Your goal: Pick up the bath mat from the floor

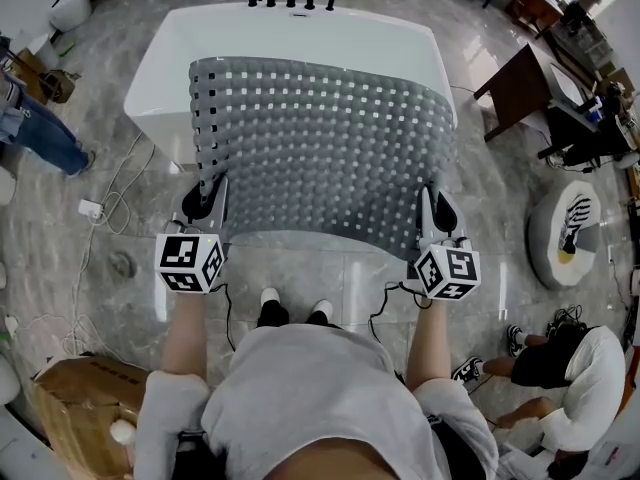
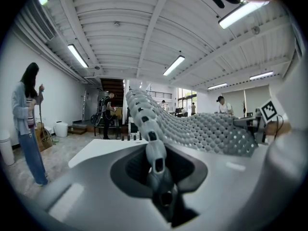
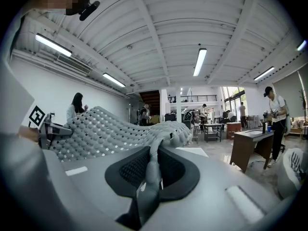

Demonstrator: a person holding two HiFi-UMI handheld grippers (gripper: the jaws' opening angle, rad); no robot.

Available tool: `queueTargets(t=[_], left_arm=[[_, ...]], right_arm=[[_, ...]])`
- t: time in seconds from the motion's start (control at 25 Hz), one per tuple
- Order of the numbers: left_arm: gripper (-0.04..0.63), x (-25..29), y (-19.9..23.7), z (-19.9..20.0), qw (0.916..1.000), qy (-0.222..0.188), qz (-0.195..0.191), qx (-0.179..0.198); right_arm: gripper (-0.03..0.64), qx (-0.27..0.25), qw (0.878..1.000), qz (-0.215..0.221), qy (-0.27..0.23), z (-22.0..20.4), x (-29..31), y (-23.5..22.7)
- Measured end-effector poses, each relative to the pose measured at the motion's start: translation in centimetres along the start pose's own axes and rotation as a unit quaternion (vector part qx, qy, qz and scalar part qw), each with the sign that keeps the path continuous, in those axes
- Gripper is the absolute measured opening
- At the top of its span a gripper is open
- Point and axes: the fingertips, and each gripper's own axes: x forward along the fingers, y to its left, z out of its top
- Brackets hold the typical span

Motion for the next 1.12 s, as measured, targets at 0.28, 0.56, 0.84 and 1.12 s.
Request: queueTargets(t=[0.28,0.56,0.84,1.12], left_arm=[[0.066,-0.5,0.3,0.1,1.0,-0.006,0.005,-0.002],[0.066,-0.9,0.5,0.6,0.9999,-0.009,0.009,0.0],[0.066,-1.3,0.6,0.8,0.9999,-0.011,0.01,0.0],[0.066,-1.8,1.1,0.8,0.9998,-0.014,0.011,0.002]], right_arm=[[0.046,-0.003,1.0,0.002,-0.009,0.4,-0.2,0.4],[0.046,-0.005,1.0,0.002,-0.012,0.8,-0.4,0.5],[0.046,-0.006,1.0,0.003,-0.015,1.1,-0.7,0.7],[0.046,-0.006,1.0,0.001,-0.018,1.1,-0.8,1.3]])
